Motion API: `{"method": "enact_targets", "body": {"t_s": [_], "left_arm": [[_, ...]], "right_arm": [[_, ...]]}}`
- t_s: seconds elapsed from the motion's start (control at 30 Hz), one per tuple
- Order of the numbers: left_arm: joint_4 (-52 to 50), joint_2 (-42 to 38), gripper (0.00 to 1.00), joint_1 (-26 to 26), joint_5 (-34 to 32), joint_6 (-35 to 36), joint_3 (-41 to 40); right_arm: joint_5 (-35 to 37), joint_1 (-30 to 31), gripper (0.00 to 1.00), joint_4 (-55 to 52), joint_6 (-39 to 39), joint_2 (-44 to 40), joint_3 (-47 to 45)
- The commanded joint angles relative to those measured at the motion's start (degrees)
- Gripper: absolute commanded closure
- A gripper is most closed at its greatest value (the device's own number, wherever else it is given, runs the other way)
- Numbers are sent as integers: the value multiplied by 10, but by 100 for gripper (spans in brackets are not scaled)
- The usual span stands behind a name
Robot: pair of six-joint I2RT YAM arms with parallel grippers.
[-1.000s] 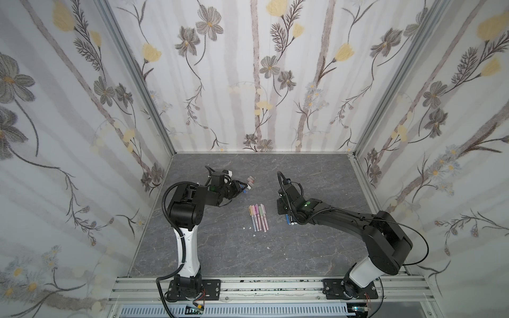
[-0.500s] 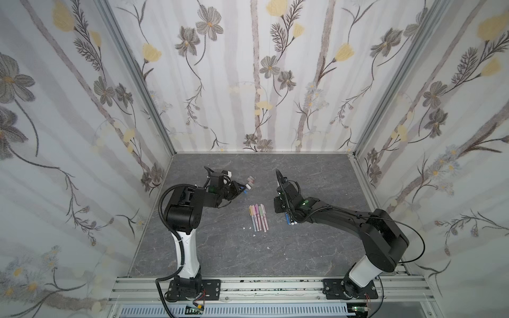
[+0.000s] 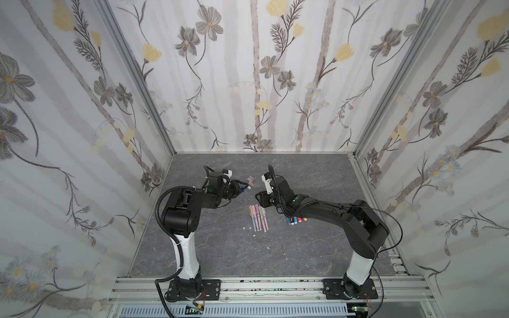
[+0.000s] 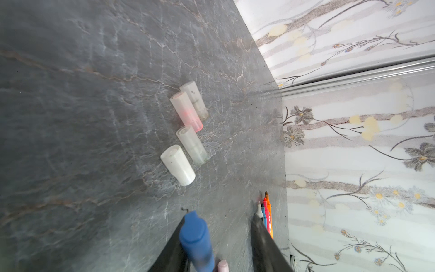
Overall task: Remove pen caps from pens
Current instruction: Place the pen cap at the top-center of the table.
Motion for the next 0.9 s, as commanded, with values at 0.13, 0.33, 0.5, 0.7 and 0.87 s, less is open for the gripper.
{"method": "enact_targets", "body": {"t_s": [0.13,0.33,0.5,0.7,0.87], "left_arm": [[47,-7,60,2,27,-27,-9],[53,7,60,9,23,-28,-13],[57,7,60,9,24,-30,-18],[59,9,60,11,25,-31,-18],[67,18,60,12,26,-36,-16]], "right_arm": [[-27,-3,52,45,-26,71,61],[-25,-6,51,28,-29,127,116],[-17,-9,51,19,-31,165,151],[-7,-10,51,0,-35,190,178],[5,-11,52,-9,-36,202,190]]}}
